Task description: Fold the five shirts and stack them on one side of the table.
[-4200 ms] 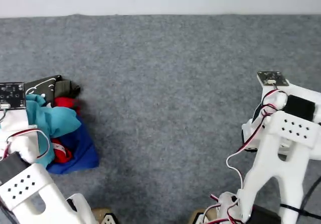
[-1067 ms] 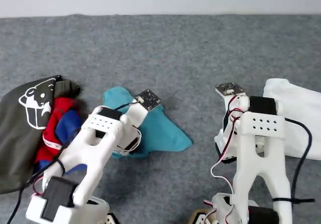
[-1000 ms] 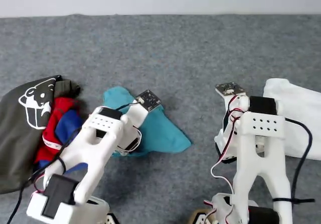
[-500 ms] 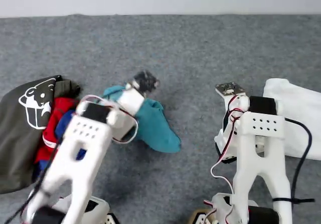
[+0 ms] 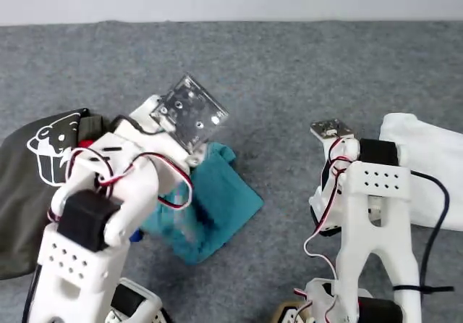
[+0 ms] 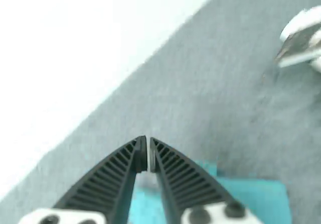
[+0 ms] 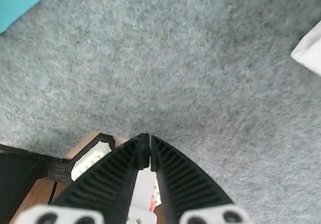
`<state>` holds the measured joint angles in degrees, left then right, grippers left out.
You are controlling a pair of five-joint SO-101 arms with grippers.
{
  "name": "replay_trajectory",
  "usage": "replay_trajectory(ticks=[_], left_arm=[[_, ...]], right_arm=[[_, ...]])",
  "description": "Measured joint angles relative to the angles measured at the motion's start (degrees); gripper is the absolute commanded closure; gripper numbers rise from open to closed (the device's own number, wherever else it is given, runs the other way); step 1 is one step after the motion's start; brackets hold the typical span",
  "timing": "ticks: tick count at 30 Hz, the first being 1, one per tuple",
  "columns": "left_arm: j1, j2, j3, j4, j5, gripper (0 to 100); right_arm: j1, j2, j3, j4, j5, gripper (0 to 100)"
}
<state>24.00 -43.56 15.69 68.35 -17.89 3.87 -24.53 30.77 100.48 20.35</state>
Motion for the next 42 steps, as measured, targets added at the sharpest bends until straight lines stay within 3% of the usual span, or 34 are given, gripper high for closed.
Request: replay_trajectory(ticks=[5,11,17,25,31,42], left_arm=[[5.0,-0.2,-1.4,-1.8,0.0,99],[2.8,-0.2,0.2,1.4,0.0,99],[1.8,-0.2,12.0,7.3,0.0,98],[4.5,0.7,24.6,2.8,0.0,87],[5.5,11.1,25.1,-1.2,5.8,83],[12.0,32.0,21.5,-1.8,6.5,83]], right_arm=[[0.0,0.0,0.1,0.0,0.0,98.7],[0.0,0.0,0.1,0.0,0.0,98.7],[0.0,0.0,0.1,-0.4,0.0,98.7],[-0.1,0.0,0.1,-0.4,0.0,98.7],[-0.1,0.0,0.1,-0.4,0.0,98.7],[0.0,0.0,0.1,-0.4,0.0,98.7]])
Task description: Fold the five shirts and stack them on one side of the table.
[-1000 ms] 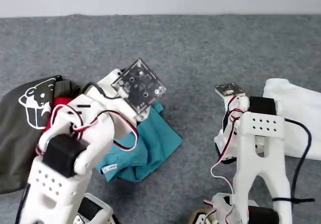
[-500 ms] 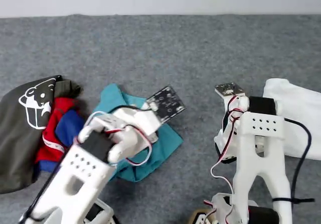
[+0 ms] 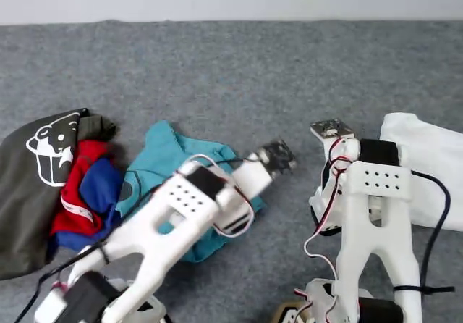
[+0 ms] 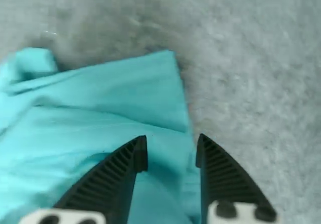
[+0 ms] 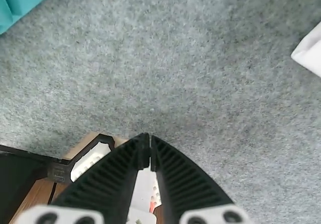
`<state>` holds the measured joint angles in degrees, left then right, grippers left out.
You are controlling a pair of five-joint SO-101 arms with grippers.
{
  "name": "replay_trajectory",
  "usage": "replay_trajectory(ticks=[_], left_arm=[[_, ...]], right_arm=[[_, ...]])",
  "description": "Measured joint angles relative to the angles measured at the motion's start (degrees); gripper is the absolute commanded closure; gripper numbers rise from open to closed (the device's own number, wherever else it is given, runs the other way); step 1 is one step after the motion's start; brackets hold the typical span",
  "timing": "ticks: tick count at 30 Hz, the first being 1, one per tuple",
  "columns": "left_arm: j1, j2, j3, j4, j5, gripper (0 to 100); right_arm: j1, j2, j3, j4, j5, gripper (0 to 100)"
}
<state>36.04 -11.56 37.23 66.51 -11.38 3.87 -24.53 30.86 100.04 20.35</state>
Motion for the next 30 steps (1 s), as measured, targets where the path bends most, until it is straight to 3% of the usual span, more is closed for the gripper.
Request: replay_trajectory(ticks=[30], left_arm=[[-3.5,14.9,-2.1,-1.1,0.2,83]], right_arm=[[-0.1,0.0,0.0,0.0,0.0,98.8]])
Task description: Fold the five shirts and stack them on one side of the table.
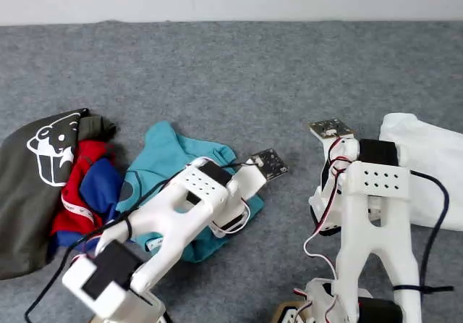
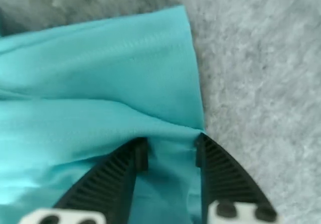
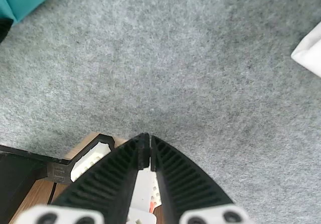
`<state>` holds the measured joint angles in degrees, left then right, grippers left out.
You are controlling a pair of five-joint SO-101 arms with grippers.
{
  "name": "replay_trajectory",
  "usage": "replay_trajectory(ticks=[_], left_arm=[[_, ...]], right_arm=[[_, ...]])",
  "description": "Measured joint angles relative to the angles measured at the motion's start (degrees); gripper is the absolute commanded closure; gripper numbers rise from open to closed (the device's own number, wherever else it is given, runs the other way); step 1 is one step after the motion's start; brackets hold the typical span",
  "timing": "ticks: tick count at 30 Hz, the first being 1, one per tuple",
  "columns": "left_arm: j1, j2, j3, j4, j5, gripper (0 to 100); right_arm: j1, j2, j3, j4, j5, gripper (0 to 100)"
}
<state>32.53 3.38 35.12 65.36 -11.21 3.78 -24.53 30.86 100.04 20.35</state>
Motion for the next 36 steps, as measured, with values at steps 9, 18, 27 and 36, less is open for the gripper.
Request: replay_trajectory(ticks=[9,18,27,36], left_arm=[[0.2,2.0,-4.0,0.0,-0.1,99],[0.2,0.4,-5.5,1.1,0.0,99],[0.1,-16.4,-7.7,6.0,-0.5,99],[0.1,-12.1,-6.9,7.0,-3.3,98]], right_arm=[[0.1,0.0,0.0,0.0,0.0,98.9],[0.1,0.0,0.0,0.0,0.0,98.9],[0.1,0.0,0.0,0.0,0.0,98.9],[0.1,0.0,0.0,0.0,0.0,98.9]])
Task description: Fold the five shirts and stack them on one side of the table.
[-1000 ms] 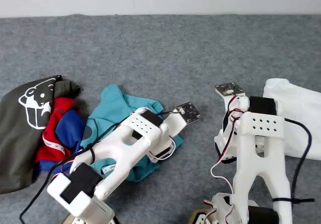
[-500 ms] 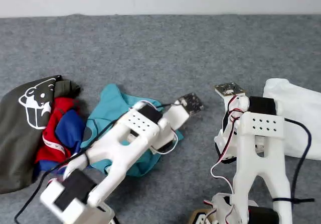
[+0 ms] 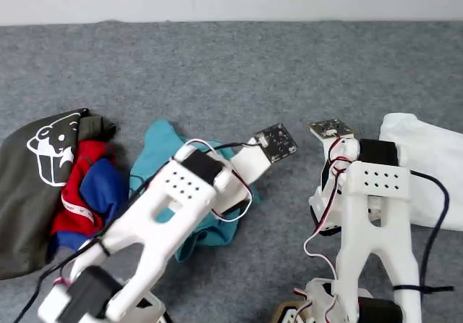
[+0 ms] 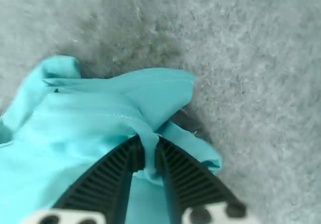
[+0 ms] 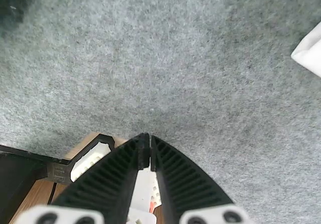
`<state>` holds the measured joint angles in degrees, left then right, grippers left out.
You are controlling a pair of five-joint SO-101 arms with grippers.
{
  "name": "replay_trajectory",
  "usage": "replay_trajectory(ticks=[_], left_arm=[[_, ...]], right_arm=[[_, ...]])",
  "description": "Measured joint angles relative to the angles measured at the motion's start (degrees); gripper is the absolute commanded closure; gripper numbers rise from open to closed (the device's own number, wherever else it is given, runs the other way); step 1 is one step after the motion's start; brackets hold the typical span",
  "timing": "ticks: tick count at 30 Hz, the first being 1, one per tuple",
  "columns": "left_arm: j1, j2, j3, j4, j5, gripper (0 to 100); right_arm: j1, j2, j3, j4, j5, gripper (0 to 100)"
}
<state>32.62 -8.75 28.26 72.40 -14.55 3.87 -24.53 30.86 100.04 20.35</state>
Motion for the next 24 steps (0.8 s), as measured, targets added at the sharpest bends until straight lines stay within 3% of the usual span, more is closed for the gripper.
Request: replay_trajectory(ticks=[10,15,18,24], left_arm=[[0.0,16.4,-3.2,-2.9,-0.4,91],[0.0,16.6,-4.2,-2.6,-0.4,92],[0.0,16.6,-4.2,-2.6,-0.4,98],[0.0,14.8,-4.2,0.6,-0.4,99]], right_arm=[[0.0,0.0,0.0,0.0,0.0,98.9],[0.0,0.0,0.0,0.0,0.0,98.9],[-0.1,0.0,0.0,0.0,0.0,98.9],[0.0,0.0,0.0,0.0,0.0,98.9]])
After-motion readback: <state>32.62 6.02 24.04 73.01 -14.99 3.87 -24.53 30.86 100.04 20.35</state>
